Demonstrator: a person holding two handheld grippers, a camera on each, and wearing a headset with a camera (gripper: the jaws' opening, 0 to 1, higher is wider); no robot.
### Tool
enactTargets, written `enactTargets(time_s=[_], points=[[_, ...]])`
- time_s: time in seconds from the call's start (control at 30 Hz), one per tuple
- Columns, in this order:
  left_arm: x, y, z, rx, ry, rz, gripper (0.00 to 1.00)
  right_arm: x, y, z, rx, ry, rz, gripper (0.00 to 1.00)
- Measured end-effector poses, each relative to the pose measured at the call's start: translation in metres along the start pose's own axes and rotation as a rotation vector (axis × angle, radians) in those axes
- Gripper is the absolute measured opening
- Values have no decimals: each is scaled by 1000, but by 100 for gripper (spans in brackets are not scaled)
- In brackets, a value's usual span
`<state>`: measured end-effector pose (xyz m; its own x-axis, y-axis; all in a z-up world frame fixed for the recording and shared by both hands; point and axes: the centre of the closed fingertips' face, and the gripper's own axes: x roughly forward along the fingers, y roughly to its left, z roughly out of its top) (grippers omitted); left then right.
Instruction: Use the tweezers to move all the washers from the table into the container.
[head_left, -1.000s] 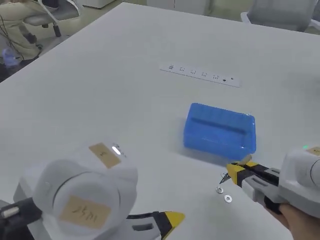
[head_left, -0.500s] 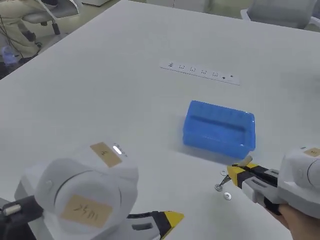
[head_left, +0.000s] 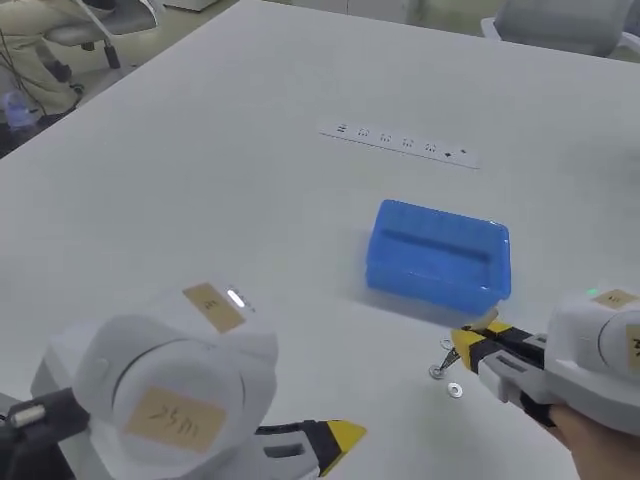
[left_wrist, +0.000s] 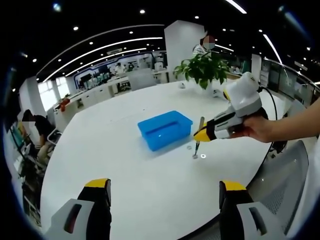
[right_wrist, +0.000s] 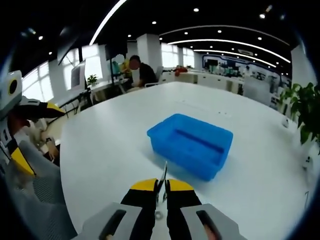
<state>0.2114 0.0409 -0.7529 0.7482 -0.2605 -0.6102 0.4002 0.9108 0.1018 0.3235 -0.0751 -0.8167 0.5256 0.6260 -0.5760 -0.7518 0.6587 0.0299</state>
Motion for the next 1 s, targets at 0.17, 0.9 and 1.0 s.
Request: enactTargets(time_s=[0.17, 0.9, 1.0], points=[[0, 1, 0, 0, 1, 3, 91, 3, 7, 1, -36, 0, 1, 3], [-1, 1, 3, 18, 0, 1, 89, 1, 0, 1, 78, 8, 3, 0], [-1, 2, 4, 15, -2, 2, 89, -1, 1, 1, 75, 9, 5, 0]])
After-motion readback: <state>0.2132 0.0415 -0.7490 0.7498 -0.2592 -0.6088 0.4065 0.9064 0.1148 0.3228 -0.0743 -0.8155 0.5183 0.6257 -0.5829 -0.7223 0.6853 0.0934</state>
